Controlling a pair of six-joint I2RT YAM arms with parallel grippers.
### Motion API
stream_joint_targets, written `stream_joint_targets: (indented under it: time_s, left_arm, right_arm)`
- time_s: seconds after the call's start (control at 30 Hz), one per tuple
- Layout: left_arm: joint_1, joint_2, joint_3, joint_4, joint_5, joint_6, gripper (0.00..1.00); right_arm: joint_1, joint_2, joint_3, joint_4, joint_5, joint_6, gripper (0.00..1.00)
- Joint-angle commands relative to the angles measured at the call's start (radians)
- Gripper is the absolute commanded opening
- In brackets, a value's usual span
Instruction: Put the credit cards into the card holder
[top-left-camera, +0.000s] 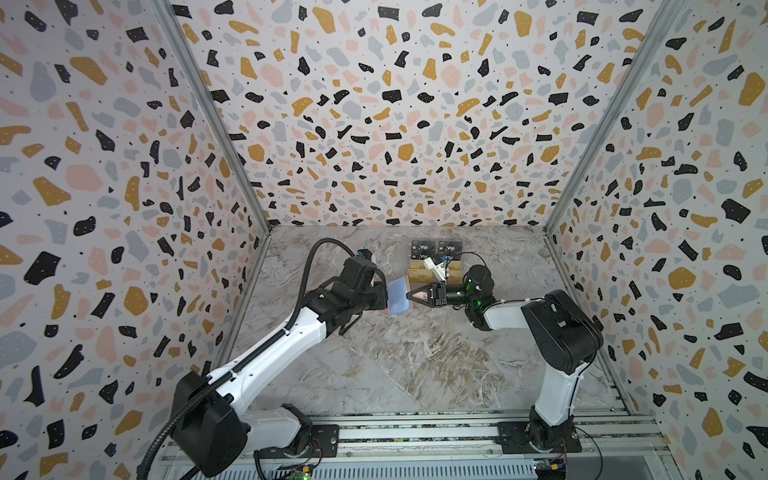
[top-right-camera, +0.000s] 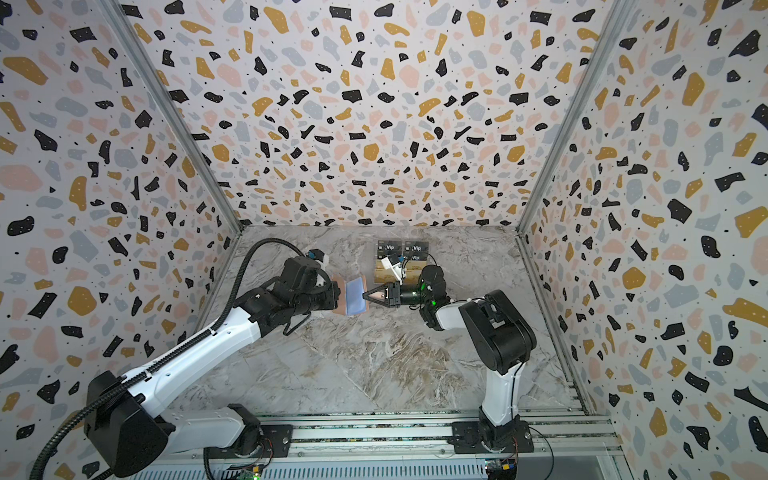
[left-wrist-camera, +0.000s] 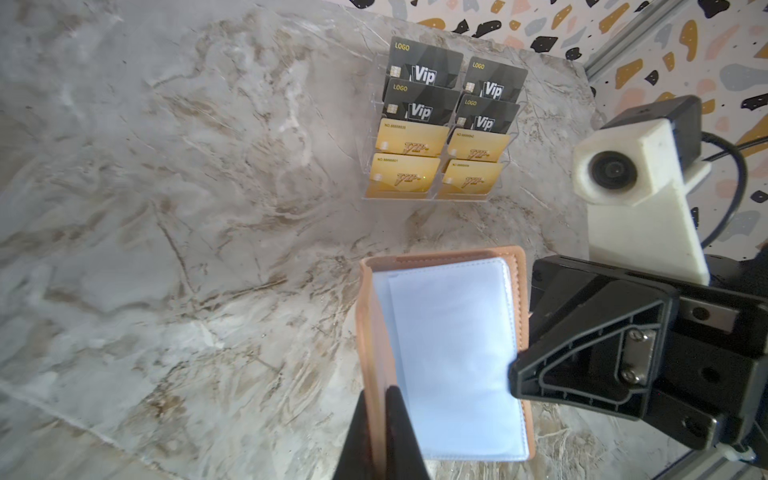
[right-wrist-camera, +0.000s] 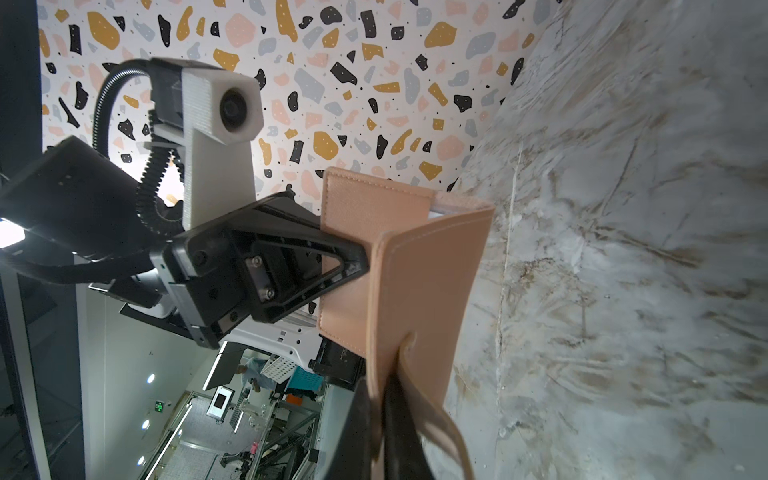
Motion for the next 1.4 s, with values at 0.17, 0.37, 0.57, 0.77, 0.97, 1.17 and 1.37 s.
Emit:
stream_joint_targets:
  time_s: [0.17,0.37,0.57,0.77,0.97,1.17,1.37]
  left_arm:
    - [0.001,0.009,-0.145,0.252,0.178,-0.095,0.00]
    - [0.001,0.076,-0.275,0.434,0.278,-0.160,0.00]
    - [0.001,0.125,-0.341,0.512,0.302,-0.165,0.00]
    - [0.001,0.205,-0.400,0.643,0.372,-0.202,0.00]
    - [0.006,0.289,-0.351,0.605,0.421,-0.141,0.00]
    - [0.027,0.279,-0.338,0.505,0.361,-0.077,0.00]
    - [0.036,0.280,-0.344,0.481,0.353,-0.074,0.05]
  right_arm:
    - [-0.011,-0.192,-0.010,-0.512,0.057,-0.399,0.42]
    - [-0.062,-0.232,-0.057,-0.671,0.108,-0.510,0.48]
    - [-0.073,-0.240,-0.037,-0.818,0.163,-0.601,0.52]
    - [-0.074,-0.266,-0.046,-0.888,0.232,-0.660,0.62]
    - [-0.043,-0.232,-0.026,-0.888,0.230,-0.664,0.54]
    - [0.008,-0.202,-0.019,-0.920,0.265,-0.697,0.42]
    - [0.036,-0.177,-0.018,-0.929,0.269,-0.704,0.34]
